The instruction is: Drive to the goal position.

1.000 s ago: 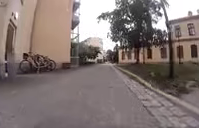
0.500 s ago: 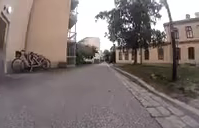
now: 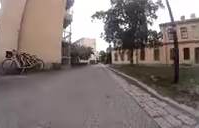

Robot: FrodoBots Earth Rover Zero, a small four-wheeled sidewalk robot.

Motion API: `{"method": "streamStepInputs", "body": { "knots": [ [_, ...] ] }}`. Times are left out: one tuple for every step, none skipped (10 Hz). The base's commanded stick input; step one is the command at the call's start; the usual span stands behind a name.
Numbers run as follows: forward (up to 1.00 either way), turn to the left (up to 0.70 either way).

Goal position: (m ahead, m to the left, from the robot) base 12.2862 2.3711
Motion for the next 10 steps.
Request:
{"method": "streamStepInputs", "body": {
  "knots": [
    [0.60,0.00],
    [0.60,0.00],
    [0.60,0.00],
    [0.60,0.00],
    [0.60,0.00],
    [0.60,0.00],
    [0.60,0.00],
    [0.60,0.00],
    [0.60,0.00],
    [0.60,0.00]
  ]
}}
